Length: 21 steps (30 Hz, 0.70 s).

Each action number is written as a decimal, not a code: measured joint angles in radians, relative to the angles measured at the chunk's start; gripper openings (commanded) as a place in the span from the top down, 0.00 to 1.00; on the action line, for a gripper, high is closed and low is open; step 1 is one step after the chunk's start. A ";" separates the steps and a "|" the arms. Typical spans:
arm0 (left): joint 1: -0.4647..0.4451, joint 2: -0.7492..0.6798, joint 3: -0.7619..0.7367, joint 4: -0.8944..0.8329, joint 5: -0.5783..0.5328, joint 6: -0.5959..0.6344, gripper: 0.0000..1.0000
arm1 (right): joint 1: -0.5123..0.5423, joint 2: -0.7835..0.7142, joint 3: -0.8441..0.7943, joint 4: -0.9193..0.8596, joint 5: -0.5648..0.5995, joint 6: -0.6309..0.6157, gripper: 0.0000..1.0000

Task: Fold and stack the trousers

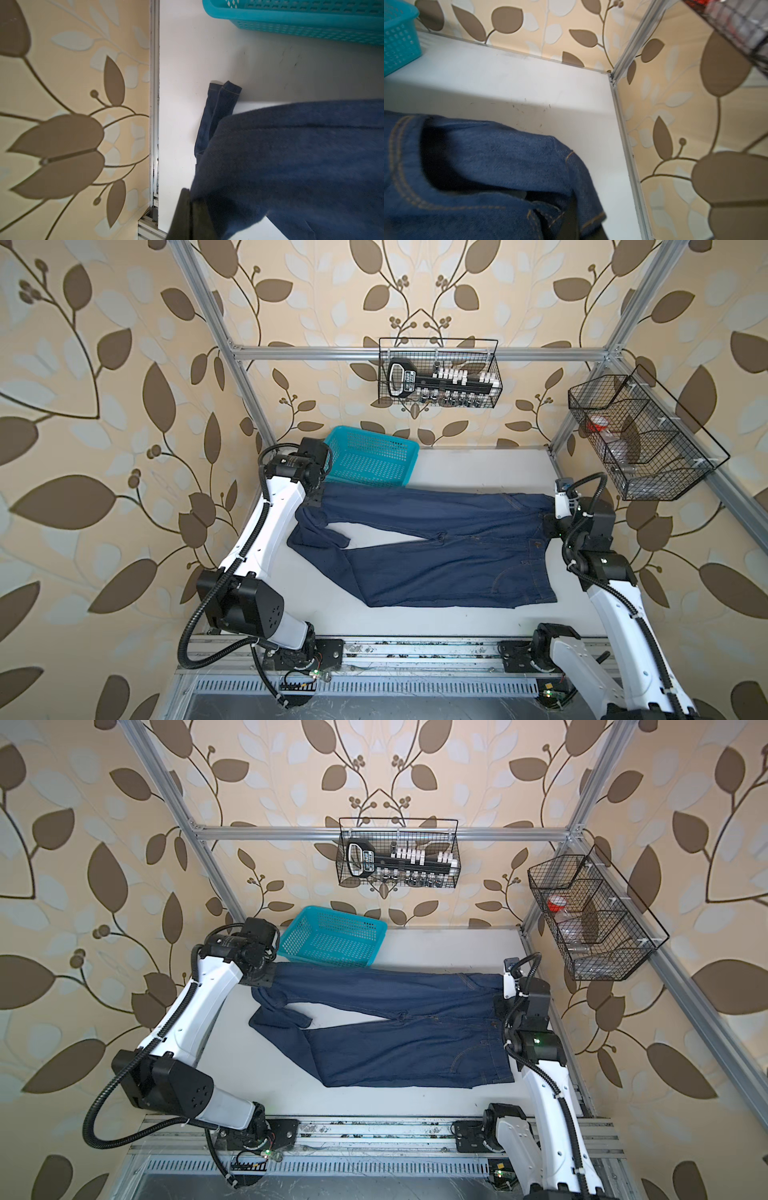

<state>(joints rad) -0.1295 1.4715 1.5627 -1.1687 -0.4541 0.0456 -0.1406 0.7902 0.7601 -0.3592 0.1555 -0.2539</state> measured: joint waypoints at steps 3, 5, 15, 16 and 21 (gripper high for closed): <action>0.000 -0.015 -0.041 0.045 0.004 0.005 1.00 | -0.005 -0.005 -0.005 0.021 0.017 -0.009 0.99; 0.000 -0.001 -0.076 0.095 0.010 0.009 1.00 | -0.006 0.025 -0.005 0.051 0.017 -0.009 0.99; 0.000 0.380 -0.081 0.322 0.070 0.025 1.00 | -0.023 0.391 -0.009 0.187 -0.031 -0.051 0.96; 0.000 0.407 -0.074 0.321 0.079 0.025 0.99 | -0.024 0.420 -0.008 0.187 -0.038 -0.058 0.95; 0.000 0.492 -0.019 0.319 0.095 0.026 0.95 | -0.029 0.555 0.039 0.147 -0.069 -0.084 0.92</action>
<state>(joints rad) -0.1291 1.9636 1.5436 -0.8494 -0.3595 0.0719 -0.1692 1.3453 0.7990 -0.2123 0.0864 -0.3374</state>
